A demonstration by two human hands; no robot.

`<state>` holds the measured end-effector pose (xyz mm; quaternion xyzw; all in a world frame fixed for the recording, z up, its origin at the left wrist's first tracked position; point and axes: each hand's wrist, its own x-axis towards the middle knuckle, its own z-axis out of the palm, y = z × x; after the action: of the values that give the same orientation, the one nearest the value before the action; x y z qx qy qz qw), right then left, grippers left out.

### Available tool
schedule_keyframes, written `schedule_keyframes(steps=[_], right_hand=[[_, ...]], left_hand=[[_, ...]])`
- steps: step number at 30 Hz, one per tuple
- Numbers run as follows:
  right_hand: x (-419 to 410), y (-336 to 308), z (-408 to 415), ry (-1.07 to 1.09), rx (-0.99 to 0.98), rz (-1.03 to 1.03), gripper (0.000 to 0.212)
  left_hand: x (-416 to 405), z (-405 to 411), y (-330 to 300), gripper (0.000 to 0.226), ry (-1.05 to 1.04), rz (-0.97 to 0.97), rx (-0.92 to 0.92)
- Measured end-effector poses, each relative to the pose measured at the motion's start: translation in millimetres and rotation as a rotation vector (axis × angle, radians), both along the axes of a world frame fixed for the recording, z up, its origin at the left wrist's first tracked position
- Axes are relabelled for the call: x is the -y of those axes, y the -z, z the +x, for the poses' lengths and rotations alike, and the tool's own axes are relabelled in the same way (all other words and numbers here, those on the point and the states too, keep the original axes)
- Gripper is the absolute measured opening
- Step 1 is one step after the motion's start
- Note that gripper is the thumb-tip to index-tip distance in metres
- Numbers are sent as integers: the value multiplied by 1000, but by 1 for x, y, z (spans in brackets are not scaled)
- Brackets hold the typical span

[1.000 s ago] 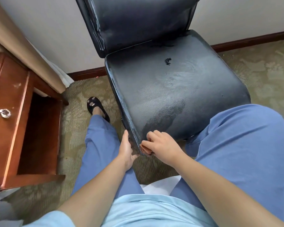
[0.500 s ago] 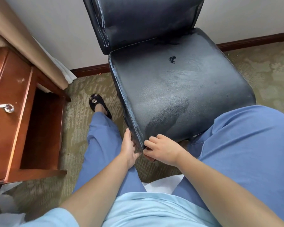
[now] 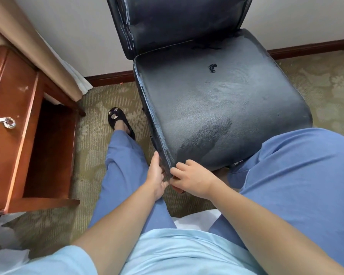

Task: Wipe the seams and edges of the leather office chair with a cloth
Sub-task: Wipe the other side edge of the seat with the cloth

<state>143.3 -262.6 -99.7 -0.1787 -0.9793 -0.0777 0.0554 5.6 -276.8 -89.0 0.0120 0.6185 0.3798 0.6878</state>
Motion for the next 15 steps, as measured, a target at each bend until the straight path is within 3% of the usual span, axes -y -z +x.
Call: schedule_keyframes(steps=[3, 6, 13, 15], right_hand=[[2, 7, 4, -152, 85, 81, 20], [2, 8, 8, -130, 60, 81, 18], [-26, -24, 7, 293, -235, -119, 6], [-37, -29, 5, 447, -287, -229, 26]], left_hand=[[0, -1, 1, 38, 9, 5, 1], [0, -2, 3, 38, 16, 10, -10], [2, 1, 1, 47, 33, 16, -57], [2, 2, 0, 51, 36, 15, -54]])
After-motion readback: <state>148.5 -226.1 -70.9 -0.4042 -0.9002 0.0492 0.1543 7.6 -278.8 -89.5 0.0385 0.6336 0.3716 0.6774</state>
